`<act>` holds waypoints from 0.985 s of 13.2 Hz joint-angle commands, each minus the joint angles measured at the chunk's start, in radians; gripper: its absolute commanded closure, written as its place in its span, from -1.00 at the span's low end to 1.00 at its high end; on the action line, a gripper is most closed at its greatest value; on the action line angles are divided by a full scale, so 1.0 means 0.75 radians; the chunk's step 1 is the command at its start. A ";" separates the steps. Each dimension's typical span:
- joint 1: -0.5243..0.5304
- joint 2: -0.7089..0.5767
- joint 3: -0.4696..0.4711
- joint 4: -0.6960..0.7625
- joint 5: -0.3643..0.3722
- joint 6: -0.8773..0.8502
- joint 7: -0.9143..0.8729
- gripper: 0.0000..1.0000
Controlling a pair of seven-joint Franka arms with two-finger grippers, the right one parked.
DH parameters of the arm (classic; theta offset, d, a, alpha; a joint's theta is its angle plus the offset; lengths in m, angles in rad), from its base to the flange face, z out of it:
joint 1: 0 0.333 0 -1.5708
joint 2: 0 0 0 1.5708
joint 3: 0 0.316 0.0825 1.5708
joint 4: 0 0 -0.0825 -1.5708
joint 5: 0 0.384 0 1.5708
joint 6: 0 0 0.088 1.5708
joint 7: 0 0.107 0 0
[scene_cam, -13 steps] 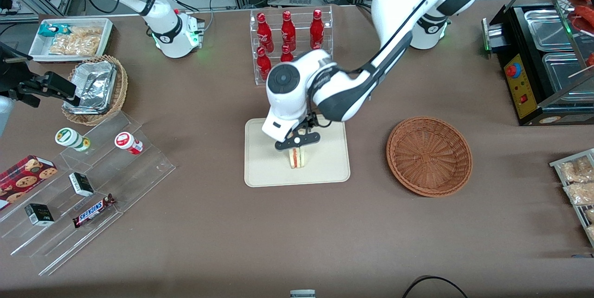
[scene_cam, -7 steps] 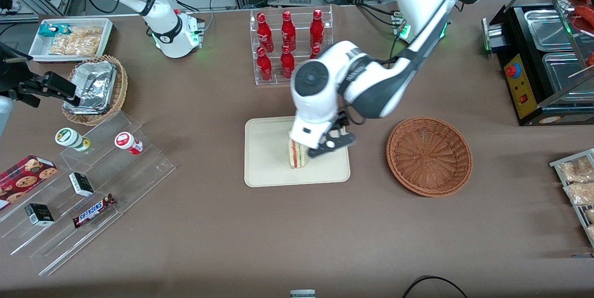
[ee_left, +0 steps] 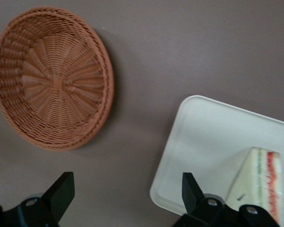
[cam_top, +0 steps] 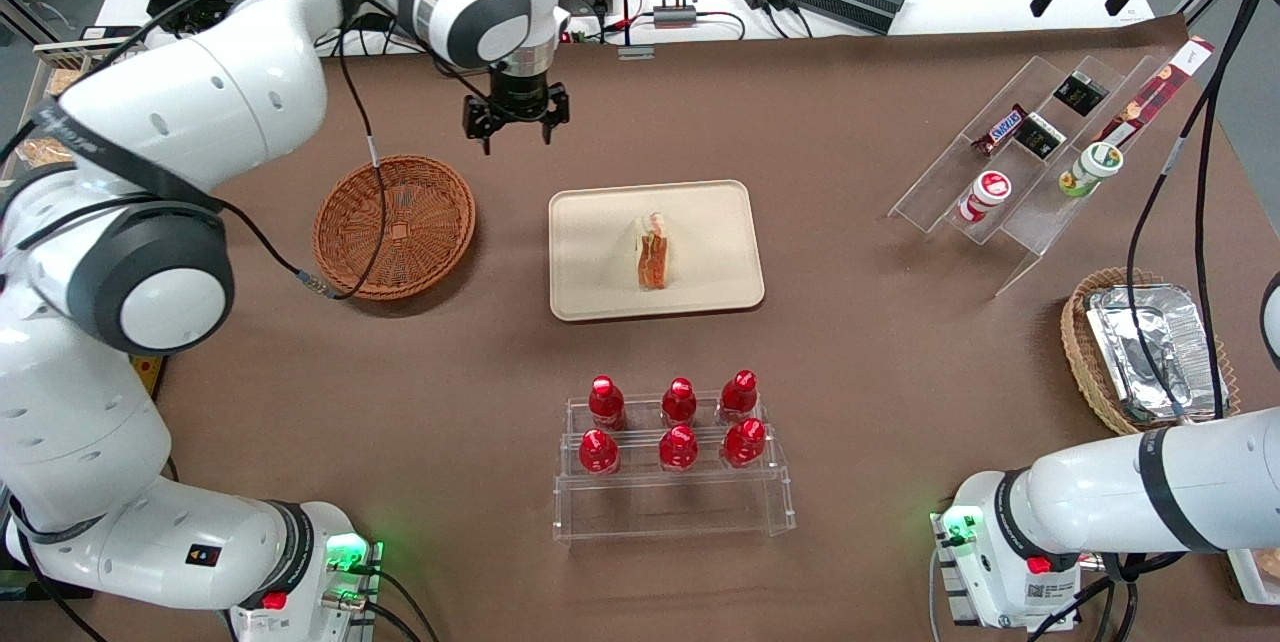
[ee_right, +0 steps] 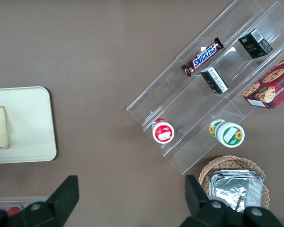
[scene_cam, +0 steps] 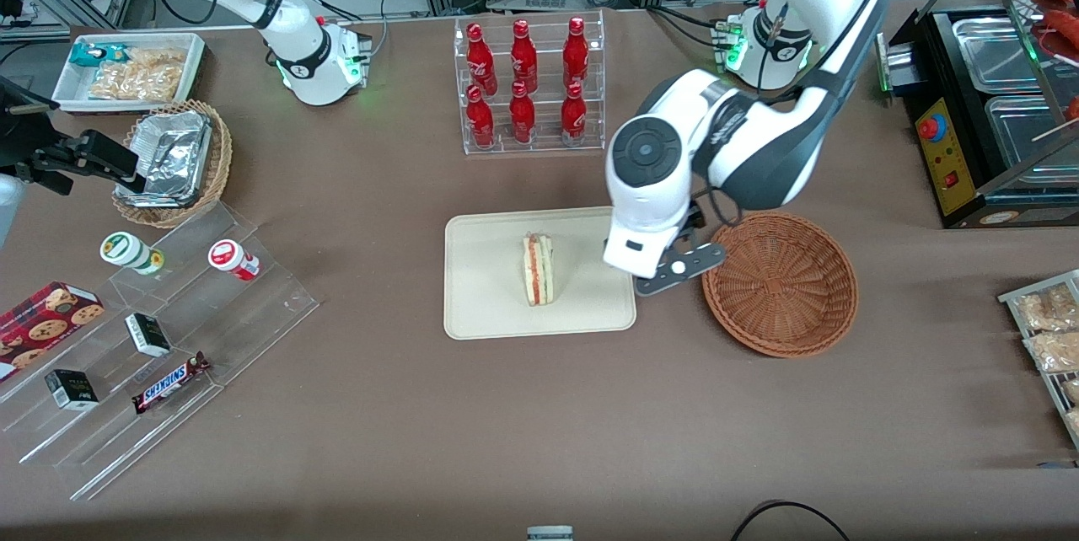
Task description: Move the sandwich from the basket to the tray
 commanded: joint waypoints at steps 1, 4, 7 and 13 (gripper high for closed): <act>0.119 -0.204 -0.011 -0.234 -0.057 0.049 0.139 -1.00; 0.221 -0.347 -0.011 -0.373 -0.134 0.047 0.323 -1.00; 0.305 -0.490 -0.009 -0.496 -0.198 0.036 0.486 -1.00; 0.401 -0.644 0.062 -0.517 -0.323 -0.143 0.899 -1.00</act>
